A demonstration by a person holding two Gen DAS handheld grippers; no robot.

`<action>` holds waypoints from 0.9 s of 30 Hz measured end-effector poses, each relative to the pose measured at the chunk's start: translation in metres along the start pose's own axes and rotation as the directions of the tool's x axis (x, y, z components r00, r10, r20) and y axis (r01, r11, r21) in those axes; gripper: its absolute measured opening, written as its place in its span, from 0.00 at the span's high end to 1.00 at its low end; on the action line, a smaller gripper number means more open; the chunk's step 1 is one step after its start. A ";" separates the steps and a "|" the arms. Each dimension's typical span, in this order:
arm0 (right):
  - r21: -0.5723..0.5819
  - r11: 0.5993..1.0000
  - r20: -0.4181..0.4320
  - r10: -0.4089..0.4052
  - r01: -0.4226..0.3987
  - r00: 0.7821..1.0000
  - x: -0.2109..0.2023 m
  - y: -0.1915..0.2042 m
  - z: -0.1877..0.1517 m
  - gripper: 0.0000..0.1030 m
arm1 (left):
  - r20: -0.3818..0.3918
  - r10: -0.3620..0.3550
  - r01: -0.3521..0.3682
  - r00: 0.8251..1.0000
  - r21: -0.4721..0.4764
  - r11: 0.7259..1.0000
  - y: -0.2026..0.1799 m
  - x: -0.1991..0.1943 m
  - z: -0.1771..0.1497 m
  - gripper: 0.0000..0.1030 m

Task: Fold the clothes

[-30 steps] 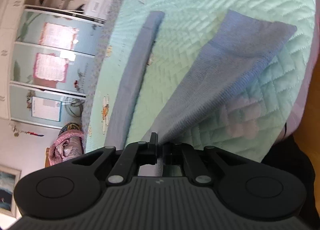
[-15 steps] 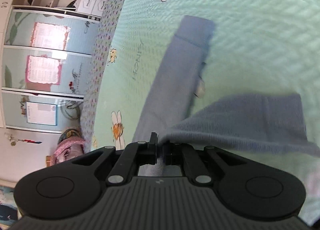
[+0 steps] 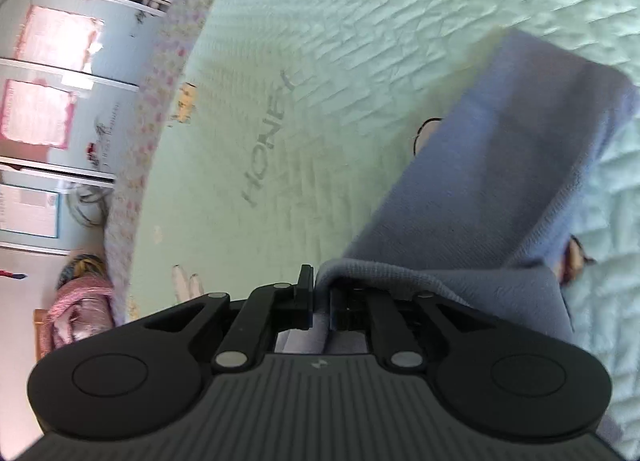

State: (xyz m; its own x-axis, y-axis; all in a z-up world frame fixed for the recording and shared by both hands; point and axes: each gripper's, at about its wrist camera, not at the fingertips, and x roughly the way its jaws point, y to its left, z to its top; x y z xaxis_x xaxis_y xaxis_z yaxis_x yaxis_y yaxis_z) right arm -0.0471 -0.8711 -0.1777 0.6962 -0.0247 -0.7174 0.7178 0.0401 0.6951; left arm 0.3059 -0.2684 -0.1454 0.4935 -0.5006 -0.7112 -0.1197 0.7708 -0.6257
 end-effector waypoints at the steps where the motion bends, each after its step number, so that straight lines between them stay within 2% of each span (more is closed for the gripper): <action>1: 0.022 1.000 -0.020 -0.005 0.006 1.000 0.005 -0.002 0.004 0.83 | -0.019 0.005 -0.005 1.000 -0.006 1.000 0.003 0.002 0.002 0.94; 3: 0.054 0.998 -0.068 0.022 -0.019 0.997 0.006 -0.010 0.012 0.83 | -0.051 0.009 -0.010 0.999 -0.017 1.000 0.008 0.003 0.006 0.86; 5: 0.067 0.996 -0.101 0.063 -0.057 0.993 -0.004 -0.018 0.019 0.82 | -0.044 0.002 -0.003 0.999 -0.018 1.000 0.011 -0.005 0.010 0.75; 7: 0.080 0.993 -0.114 0.099 -0.091 0.989 -0.017 -0.025 0.023 0.78 | -0.024 0.002 -0.003 1.000 -0.022 1.000 0.013 -0.013 0.014 0.69; 8: 0.067 0.993 -0.112 0.103 -0.096 0.988 -0.023 -0.024 0.022 0.72 | -0.019 -0.003 0.003 1.000 -0.028 1.000 0.014 -0.017 0.015 0.69; 10: 0.036 0.994 -0.107 0.107 -0.104 0.988 -0.034 -0.021 0.020 0.69 | -0.010 -0.009 0.008 1.000 -0.033 0.999 0.015 -0.024 0.016 0.69; 11: -0.004 0.994 -0.101 0.107 -0.108 0.989 -0.039 -0.016 0.020 0.64 | -0.013 -0.008 0.007 1.000 -0.024 1.000 0.013 -0.027 0.014 0.69; 13: -0.114 0.991 -0.090 0.052 -0.063 0.995 -0.043 -0.002 0.018 0.58 | -0.018 -0.006 0.006 1.000 -0.008 1.000 0.010 -0.032 0.011 0.69; 14: -0.172 0.985 -0.085 0.008 -0.023 0.996 -0.045 0.005 0.016 0.58 | -0.020 -0.020 0.020 1.000 -0.001 1.000 0.010 -0.036 0.008 0.69; 17: -0.182 0.982 -0.079 0.045 -0.058 0.996 -0.064 0.005 0.008 0.57 | -0.013 -0.048 0.048 0.999 0.006 0.999 0.013 -0.052 0.006 0.69; 20: -0.279 0.957 -0.006 0.080 -0.078 0.997 -0.102 -0.006 -0.012 0.54 | 0.001 -0.067 0.067 0.998 -0.017 0.998 0.022 -0.068 0.006 0.69; 24: -0.448 0.890 0.093 0.136 -0.081 0.986 -0.152 -0.045 -0.064 0.44 | -0.006 -0.112 0.112 0.994 -0.007 0.994 0.033 -0.091 -0.015 0.69; 25: -0.487 0.871 0.137 0.150 -0.065 0.979 -0.163 -0.058 -0.079 0.38 | -0.014 -0.115 0.115 0.993 0.011 0.993 0.035 -0.097 -0.025 0.69; 26: -0.535 0.845 0.207 0.145 -0.012 0.968 -0.172 -0.072 -0.099 0.32 | -0.021 -0.117 0.118 0.993 0.028 0.993 0.037 -0.102 -0.034 0.69; 27: -0.583 0.811 0.268 0.132 0.052 0.954 -0.177 -0.082 -0.118 0.31 | -0.032 -0.122 0.123 0.992 0.044 0.991 0.038 -0.107 -0.045 0.69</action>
State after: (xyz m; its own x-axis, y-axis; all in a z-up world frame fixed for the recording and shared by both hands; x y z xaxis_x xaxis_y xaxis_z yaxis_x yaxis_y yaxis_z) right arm -0.2306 -0.7526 -0.1134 0.7622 -0.2863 -0.5806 0.6113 0.6135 0.4999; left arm 0.2101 -0.2032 -0.1074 0.4762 -0.6033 -0.6398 -0.0200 0.7199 -0.6938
